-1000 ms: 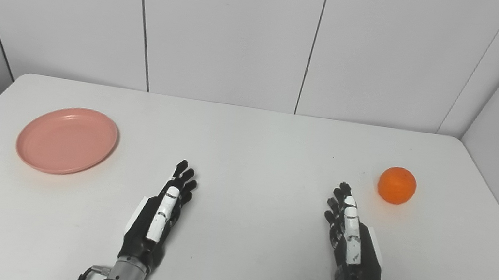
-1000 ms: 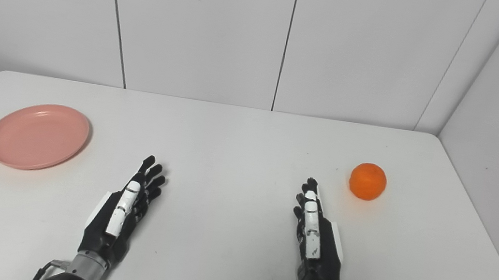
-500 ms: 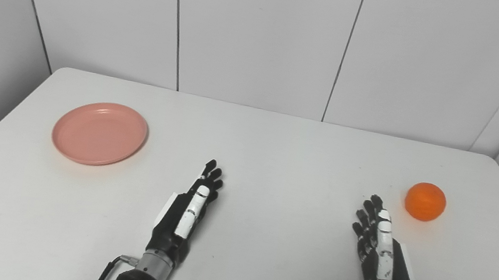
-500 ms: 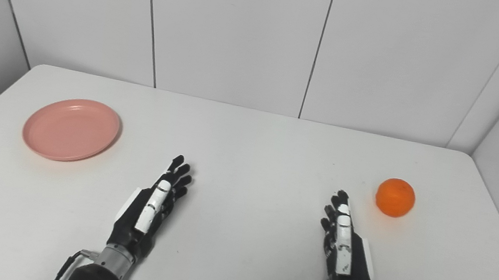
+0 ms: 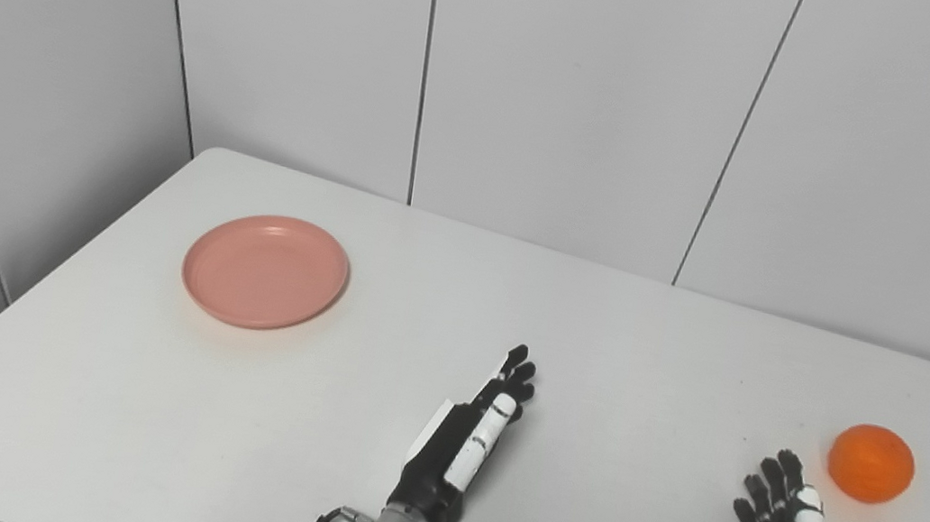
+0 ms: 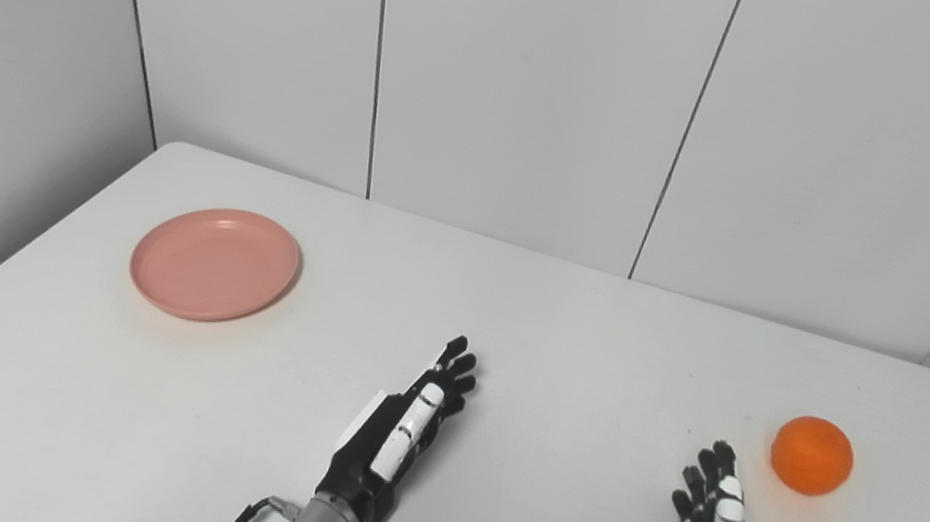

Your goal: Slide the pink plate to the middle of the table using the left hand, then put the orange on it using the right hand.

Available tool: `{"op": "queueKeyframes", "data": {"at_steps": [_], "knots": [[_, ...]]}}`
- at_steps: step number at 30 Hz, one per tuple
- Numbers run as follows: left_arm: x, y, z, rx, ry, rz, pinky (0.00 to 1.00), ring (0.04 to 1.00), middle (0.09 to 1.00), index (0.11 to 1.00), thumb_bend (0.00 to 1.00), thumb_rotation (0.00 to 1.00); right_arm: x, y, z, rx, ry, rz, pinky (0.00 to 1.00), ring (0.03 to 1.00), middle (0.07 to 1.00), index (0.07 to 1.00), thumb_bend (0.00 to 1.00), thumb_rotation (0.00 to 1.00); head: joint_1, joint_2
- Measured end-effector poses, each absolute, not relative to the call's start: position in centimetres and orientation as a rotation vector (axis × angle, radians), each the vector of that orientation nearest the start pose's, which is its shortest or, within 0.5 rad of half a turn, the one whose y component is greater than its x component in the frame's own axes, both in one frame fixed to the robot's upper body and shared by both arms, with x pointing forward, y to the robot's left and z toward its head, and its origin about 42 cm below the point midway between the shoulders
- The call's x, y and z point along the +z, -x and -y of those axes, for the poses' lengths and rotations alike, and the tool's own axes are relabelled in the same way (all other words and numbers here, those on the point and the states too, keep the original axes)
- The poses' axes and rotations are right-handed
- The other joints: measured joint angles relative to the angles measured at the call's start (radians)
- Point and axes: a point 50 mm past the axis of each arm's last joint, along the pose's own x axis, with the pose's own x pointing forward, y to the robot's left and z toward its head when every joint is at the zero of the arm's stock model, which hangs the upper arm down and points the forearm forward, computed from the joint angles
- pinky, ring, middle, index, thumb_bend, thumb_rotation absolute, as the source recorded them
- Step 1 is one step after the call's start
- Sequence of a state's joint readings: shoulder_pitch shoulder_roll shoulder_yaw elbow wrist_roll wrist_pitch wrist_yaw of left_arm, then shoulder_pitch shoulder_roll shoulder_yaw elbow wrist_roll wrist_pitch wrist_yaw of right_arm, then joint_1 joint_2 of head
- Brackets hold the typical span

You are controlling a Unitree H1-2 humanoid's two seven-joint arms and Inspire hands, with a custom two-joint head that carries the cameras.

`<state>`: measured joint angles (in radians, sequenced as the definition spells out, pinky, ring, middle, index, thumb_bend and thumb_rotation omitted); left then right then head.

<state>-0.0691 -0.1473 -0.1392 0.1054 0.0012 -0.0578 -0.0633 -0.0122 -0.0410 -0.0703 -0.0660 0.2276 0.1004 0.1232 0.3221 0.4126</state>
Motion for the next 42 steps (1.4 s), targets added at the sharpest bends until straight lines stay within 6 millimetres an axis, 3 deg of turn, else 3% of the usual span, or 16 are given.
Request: {"op": "queueKeyframes", "data": {"at_steps": [27,34,42], "knots": [[10.0,-30.3,-11.4,-0.211,0.173,0.037,1.0,0.984,0.997,0.994,0.4,1.0,11.2,-28.7,22.4,0.09,-0.206,0.001,1.0,1.0,1.0,1.0,0.21,1.0,0.009,0.008],[10.4,-30.2,-12.5,-0.197,0.177,0.038,0.98,0.977,0.987,0.984,0.45,1.0,11.3,-28.7,22.3,0.09,-0.215,0.003,1.0,1.0,1.0,1.0,0.21,1.0,0.014,0.006],[11.0,-29.6,-14.4,-0.213,0.158,0.0,0.97,0.967,0.983,0.969,0.43,1.0,11.3,-28.6,22.3,0.084,-0.215,0.005,1.0,1.0,1.0,1.0,0.21,1.0,0.012,0.008]]}}
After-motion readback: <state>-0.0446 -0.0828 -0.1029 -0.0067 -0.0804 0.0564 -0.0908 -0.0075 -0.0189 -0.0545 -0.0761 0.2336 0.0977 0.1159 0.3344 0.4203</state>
